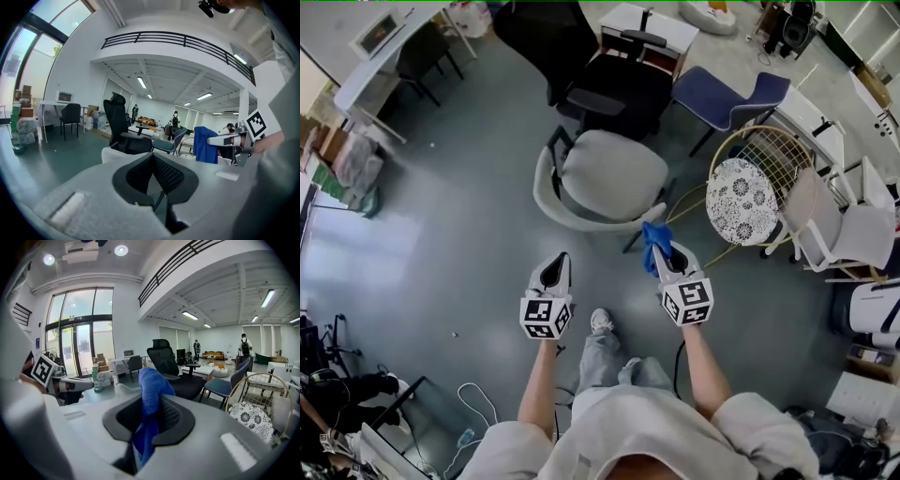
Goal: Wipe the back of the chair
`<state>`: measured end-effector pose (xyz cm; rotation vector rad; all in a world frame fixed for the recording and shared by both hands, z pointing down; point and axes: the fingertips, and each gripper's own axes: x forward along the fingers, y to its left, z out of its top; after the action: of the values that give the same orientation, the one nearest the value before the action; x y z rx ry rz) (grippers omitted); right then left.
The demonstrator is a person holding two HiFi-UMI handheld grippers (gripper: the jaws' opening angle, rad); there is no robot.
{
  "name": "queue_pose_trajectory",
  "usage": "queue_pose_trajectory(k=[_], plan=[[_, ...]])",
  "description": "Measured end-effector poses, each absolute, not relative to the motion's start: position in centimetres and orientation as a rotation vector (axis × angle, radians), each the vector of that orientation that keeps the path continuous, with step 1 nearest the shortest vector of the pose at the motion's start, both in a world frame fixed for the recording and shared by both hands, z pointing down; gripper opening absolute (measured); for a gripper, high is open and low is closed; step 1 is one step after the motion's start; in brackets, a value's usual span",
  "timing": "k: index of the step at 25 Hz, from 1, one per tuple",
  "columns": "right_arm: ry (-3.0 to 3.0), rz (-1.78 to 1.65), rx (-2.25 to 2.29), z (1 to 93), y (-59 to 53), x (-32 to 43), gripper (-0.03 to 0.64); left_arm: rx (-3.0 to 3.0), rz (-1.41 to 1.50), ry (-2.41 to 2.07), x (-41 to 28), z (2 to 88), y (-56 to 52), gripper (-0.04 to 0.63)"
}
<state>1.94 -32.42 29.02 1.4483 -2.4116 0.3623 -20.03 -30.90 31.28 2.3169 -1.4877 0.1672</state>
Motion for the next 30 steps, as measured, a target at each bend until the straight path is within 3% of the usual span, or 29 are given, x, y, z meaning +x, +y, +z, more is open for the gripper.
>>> queue_pose_trajectory(k=[12, 30], plan=[[-2.419, 0.351, 1.492, 36.5, -31.3, 4.8, 0.048, 2.334, 0.184, -1.546, -18.9, 38.0, -31.4, 0.005], [-2.487, 0.246, 1.493, 59.2, -33.0, 5.4, 0.046, 2.395, 0.096, -1.632, -19.0, 60.5, -33.8, 0.005]])
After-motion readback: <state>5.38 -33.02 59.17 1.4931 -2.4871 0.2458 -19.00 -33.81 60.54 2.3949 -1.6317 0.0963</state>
